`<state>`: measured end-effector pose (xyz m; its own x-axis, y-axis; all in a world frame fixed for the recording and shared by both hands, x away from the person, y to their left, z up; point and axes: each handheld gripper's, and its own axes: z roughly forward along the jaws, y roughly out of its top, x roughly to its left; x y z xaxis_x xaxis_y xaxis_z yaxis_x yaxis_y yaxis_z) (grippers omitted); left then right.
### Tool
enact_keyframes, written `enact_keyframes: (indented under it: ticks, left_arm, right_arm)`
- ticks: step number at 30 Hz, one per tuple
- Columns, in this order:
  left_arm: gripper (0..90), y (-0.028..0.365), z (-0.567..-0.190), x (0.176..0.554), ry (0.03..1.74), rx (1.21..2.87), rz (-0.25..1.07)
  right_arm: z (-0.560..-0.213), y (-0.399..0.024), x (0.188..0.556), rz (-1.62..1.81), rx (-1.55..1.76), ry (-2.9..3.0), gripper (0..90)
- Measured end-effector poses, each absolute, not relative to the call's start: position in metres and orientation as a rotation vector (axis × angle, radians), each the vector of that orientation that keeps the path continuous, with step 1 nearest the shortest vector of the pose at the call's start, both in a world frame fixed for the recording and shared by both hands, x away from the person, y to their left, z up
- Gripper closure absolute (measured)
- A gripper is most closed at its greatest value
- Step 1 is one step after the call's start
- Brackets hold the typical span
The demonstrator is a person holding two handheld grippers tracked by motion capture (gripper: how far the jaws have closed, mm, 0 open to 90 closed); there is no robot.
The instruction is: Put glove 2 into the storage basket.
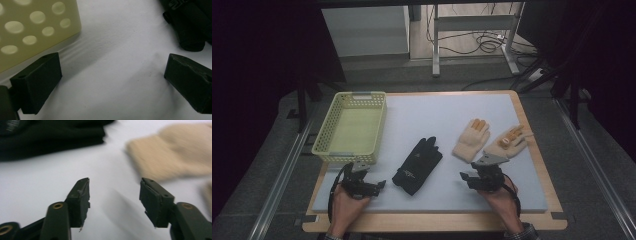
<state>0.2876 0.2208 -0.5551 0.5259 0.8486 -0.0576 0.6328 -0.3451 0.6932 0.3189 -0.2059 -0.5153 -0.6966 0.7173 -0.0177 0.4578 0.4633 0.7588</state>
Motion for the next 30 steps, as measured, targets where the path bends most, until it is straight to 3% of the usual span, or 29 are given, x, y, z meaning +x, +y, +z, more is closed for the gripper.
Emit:
enact_keyframes:
  ticks: [7,18,22,30]
  left_arm:
    - [2.7,0.222,-0.554,0.287,1.184,2.103,0.413]
    - [3.8,0.212,-0.531,0.283,1.114,2.099,0.325]
    - [2.0,0.190,-0.516,0.286,1.058,2.128,0.260]
    - [0.0,0.142,-0.498,0.305,1.001,2.176,0.252]
  right_arm:
    - [-0.525,-0.244,0.325,1.014,1.090,2.326,30.1]
    - [-0.532,-0.246,0.326,0.989,1.085,2.330,23.9]
    - [-0.532,-0.246,0.326,0.989,1.086,2.329,23.8]
    - [-0.532,-0.246,0.326,0.989,1.085,2.328,23.7]
